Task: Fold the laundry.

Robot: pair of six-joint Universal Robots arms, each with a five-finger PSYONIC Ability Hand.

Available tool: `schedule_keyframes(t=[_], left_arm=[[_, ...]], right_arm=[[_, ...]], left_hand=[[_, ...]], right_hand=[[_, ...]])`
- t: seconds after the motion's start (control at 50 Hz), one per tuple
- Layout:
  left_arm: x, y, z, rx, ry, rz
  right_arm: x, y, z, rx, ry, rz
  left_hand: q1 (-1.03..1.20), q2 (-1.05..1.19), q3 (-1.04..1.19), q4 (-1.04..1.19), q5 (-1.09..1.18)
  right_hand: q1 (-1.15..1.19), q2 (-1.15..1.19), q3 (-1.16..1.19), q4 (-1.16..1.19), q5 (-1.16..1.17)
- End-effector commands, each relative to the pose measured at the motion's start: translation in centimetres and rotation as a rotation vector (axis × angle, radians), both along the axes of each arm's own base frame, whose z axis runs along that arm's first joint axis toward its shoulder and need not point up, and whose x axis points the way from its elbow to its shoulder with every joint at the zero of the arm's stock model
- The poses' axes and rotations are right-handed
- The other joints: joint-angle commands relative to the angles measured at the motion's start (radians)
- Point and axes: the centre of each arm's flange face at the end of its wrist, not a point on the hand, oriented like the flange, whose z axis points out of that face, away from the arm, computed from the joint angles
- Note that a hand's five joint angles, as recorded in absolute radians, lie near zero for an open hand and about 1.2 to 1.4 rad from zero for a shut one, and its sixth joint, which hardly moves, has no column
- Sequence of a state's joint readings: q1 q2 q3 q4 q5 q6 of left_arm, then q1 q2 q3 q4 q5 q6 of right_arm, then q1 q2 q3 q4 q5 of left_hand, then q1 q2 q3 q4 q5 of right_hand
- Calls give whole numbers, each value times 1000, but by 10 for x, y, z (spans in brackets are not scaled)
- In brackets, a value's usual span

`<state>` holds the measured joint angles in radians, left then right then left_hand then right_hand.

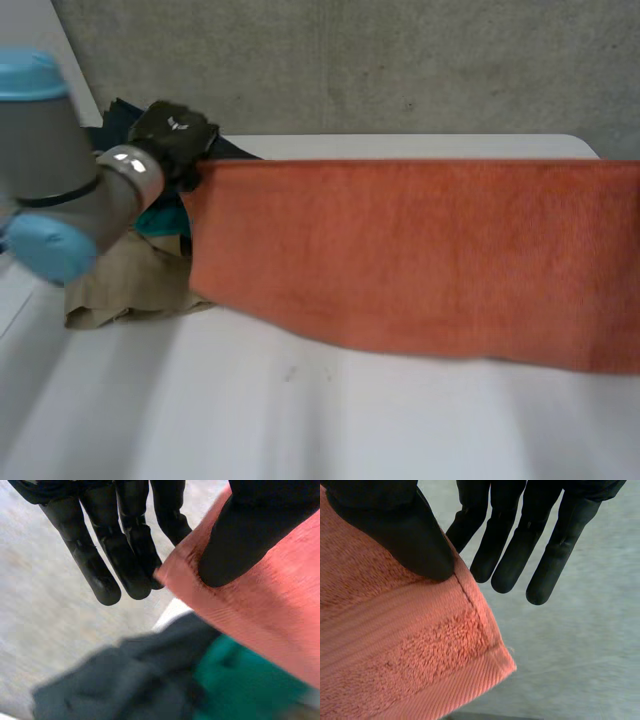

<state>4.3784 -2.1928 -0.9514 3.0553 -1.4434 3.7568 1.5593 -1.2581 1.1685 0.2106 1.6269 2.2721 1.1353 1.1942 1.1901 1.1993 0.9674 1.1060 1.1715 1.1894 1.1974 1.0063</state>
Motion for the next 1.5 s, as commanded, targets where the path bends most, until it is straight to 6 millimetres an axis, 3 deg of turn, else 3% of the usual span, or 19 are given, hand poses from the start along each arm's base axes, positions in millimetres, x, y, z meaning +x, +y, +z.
schedule_keyframes(t=[0.02, 0.04, 0.12, 0.24, 0.38, 0.48, 0.56, 0.62, 0.72, 0.78, 0.8, 0.94, 0.96, 1.0, 1.08, 1.14, 1.26, 1.36, 1.5], left_arm=[[-28, -44, 77, -515, 198, 20], [-31, -44, 100, -647, 254, 18], [-36, -37, 137, -860, 379, 18], [-30, -33, 142, -830, 399, 39], [-26, -32, 81, -621, 300, 34], [-27, -18, 26, -465, 225, -19], [-30, 1, -33, -293, 154, -73], [-28, 12, -55, -224, 123, -80], [-16, 47, -92, -21, 23, -76], [-3, 71, -86, 68, -45, -73], [7, 90, -82, 137, -106, -75], [47, 181, -76, 470, -375, -113], [56, 202, -75, 547, -430, -126], [60, 214, -72, 593, -458, -146], [55, 205, -67, 545, -446, -147], [43, 184, -72, 478, -421, -141], [7, 126, -86, 338, -355, -135], [-13, 74, -96, 244, -279, -41], [-32, 30, -105, 83, -209, 10]], right_arm=[[8, -46, 61, -499, -37, -49], [12, -48, 82, -639, -72, -36], [20, -44, 120, -918, -140, 0], [28, -40, 118, -897, -144, 22], [29, -43, 62, -626, -164, 47], [32, -45, -3, -390, -194, 101], [35, -44, -55, -228, -194, 116], [34, -40, -77, -150, -187, 111], [16, -25, -106, 27, -173, 55], [3, -12, -122, 158, -136, 21], [-4, 0, -124, 234, -95, 9], [-43, 74, -104, 527, 176, -17], [-47, 77, -103, 545, 201, -18], [-51, 81, -101, 551, 254, -10], [-51, 78, -100, 506, 267, 11], [-50, 70, -96, 443, 233, 1], [-50, 29, -120, 321, 130, -12], [-19, 1, -120, 160, 137, 64], [-10, -44, -142, 52, 147, 75]], left_hand=[[261, 202, 206, 197, 254], [261, 202, 206, 197, 254], [261, 202, 206, 197, 254], [261, 202, 206, 197, 254], [261, 202, 206, 197, 254], [261, 202, 206, 197, 254], [261, 202, 206, 197, 254], [261, 202, 206, 197, 254], [261, 202, 206, 197, 254], [261, 202, 206, 197, 254], [261, 202, 206, 197, 254], [261, 202, 206, 197, 254], [261, 202, 206, 197, 254], [261, 202, 206, 197, 254], [261, 202, 206, 197, 254], [261, 202, 206, 197, 254], [261, 202, 206, 197, 254], [261, 202, 206, 197, 254], [261, 202, 206, 197, 254]], right_hand=[[290, 225, 207, 199, 215], [290, 225, 207, 199, 215], [290, 225, 207, 199, 215], [290, 225, 207, 199, 215], [290, 225, 207, 199, 215], [290, 225, 207, 199, 215], [290, 225, 207, 199, 215], [290, 225, 207, 199, 215], [290, 225, 207, 199, 215], [290, 225, 207, 199, 215], [290, 225, 207, 199, 215], [290, 225, 207, 199, 215], [290, 225, 207, 199, 215], [290, 225, 207, 199, 215], [290, 225, 207, 199, 215], [290, 225, 207, 199, 215], [290, 225, 207, 199, 215], [290, 225, 207, 199, 215], [290, 225, 207, 199, 215]])
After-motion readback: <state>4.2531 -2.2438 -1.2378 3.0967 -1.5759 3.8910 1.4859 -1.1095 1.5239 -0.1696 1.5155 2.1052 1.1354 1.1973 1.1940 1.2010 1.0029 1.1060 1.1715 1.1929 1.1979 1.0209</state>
